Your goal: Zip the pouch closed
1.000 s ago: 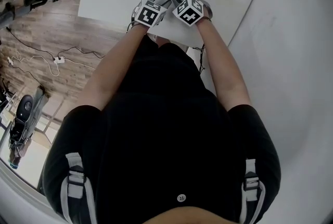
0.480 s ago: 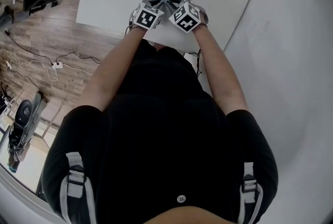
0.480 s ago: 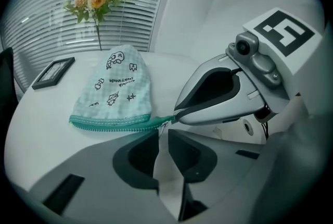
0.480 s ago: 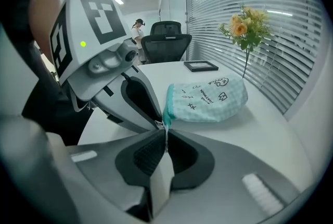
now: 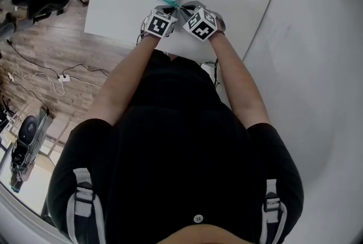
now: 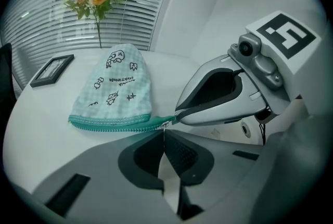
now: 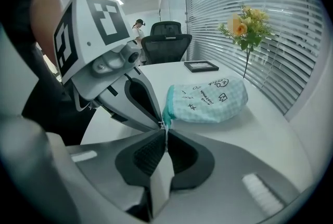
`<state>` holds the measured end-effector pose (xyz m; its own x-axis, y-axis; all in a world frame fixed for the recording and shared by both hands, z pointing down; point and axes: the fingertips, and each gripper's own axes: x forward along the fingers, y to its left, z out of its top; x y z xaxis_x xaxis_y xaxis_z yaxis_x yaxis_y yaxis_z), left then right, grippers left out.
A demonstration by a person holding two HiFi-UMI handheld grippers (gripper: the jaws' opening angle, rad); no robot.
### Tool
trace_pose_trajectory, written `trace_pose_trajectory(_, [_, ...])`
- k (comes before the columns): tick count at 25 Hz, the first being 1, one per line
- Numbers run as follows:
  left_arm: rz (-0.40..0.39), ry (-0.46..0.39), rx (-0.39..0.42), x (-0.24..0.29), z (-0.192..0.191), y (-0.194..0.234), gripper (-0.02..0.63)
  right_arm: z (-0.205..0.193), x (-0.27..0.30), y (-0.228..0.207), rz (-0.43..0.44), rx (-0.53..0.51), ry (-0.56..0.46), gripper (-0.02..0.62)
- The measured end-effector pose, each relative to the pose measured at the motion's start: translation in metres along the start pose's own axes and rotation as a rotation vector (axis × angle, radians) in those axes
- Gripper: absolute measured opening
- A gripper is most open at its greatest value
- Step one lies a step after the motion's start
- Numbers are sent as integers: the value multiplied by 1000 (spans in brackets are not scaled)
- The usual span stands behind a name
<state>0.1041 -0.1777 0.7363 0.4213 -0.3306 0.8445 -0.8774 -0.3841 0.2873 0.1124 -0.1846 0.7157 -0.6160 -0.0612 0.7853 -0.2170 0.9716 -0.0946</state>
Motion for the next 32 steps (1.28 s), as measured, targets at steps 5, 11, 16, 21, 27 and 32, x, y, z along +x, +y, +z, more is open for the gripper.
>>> trace_pose_trajectory(5, [7,17,13,4,-2,2,9,-4,2,4,-6,2,34,25])
trace_pose_trajectory(11, [12,41,18,-1,-2,6,8,-5,1,3,-14,21,49,25])
trace_pose_trajectory(16, [11,37,21,0,-6,20,8,-4,4,2,-28,48,61,25])
trace_pose_trajectory(21, [2,29,37,-4,-5,32,8,-1,7,3,-45,74,73,25])
trace_pose_trajectory(27, [7,50,56,-16,-8,46,8,-3,4,4,-81,110,83,25])
trace_pose_trajectory(32, [2,46,76,-21,-14,58,8,-2,5,9,-116,138,94,25])
